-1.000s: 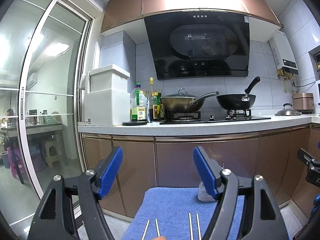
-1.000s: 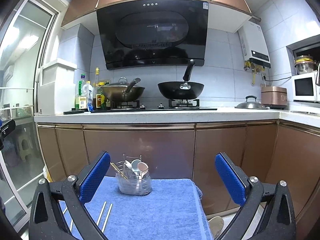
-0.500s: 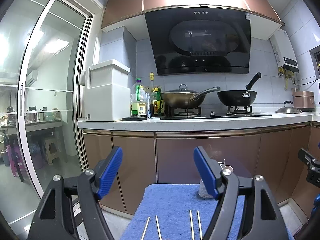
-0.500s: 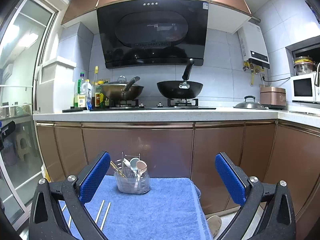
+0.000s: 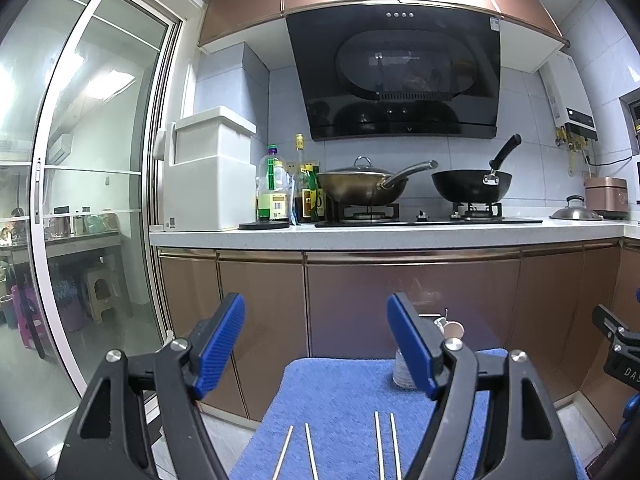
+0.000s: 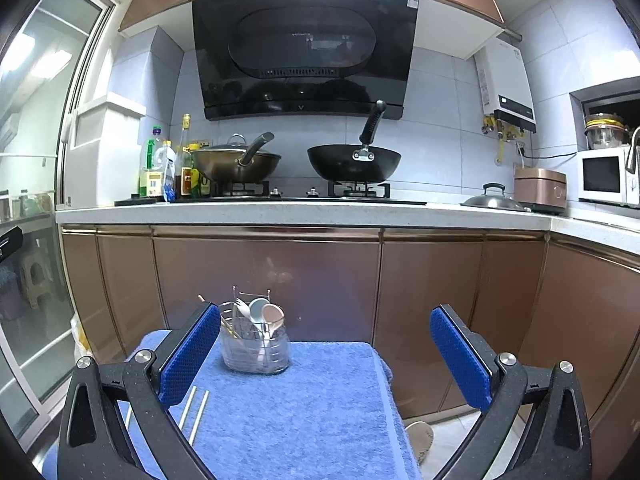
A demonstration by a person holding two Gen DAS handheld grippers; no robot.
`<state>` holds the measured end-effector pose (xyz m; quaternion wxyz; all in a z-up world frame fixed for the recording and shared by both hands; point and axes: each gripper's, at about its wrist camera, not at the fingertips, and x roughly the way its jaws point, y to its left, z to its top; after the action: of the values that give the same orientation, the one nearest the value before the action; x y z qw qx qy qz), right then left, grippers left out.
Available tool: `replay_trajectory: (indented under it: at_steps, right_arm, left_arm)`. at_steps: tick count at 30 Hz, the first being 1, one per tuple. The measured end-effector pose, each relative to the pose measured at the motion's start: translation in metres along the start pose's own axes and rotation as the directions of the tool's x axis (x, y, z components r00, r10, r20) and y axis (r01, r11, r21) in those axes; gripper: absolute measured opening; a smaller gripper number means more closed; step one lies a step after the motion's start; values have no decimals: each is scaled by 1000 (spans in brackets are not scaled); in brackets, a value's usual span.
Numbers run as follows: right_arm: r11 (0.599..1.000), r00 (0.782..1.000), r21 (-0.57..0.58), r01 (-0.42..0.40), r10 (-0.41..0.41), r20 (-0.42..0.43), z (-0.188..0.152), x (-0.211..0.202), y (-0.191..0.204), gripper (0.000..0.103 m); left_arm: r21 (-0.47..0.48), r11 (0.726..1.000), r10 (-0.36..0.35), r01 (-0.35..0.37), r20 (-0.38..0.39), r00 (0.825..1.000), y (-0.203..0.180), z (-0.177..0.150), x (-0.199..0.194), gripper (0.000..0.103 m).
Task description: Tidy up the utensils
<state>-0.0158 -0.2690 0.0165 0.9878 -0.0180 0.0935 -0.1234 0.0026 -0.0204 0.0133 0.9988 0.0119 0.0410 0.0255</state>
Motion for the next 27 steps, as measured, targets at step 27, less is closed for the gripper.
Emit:
replay_trajectory:
  at_steps: [27]
  right_arm:
    - [1000,1000,-29,7,-7,5,-6,-4,5,103]
  left_arm:
    - [-16,1000,-20,20,-21,1000,-4,-2,6,72]
